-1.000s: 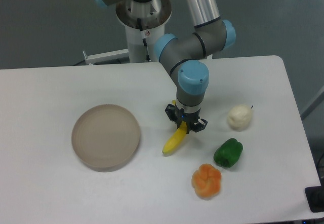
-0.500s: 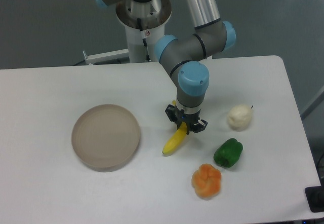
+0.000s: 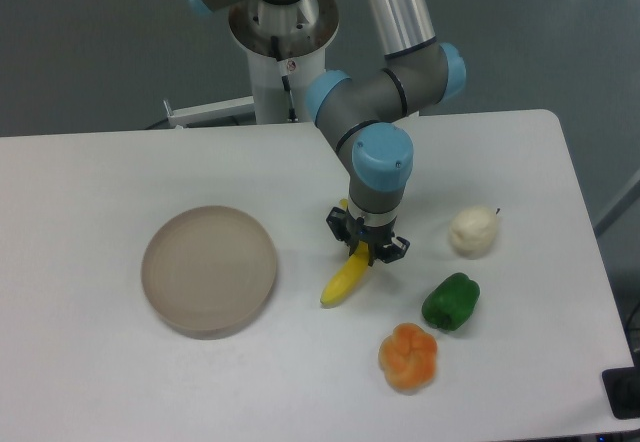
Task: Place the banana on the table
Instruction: 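Lower the banana onto the table between the plate and pepper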
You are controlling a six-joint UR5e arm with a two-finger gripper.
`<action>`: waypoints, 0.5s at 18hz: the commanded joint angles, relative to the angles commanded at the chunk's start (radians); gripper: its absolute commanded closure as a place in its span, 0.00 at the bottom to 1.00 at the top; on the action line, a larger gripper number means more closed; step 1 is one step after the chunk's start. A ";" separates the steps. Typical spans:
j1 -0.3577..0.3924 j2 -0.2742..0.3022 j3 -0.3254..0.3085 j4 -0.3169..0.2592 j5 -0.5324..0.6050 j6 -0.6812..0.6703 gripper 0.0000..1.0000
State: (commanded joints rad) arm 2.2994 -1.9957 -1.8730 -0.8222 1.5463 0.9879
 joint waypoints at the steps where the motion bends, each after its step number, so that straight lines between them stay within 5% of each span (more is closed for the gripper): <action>1: 0.000 0.000 -0.002 0.000 0.000 0.000 0.73; 9: -0.002 0.000 0.000 0.000 0.000 0.000 0.66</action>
State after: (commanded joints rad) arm 2.2979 -1.9957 -1.8730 -0.8222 1.5463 0.9879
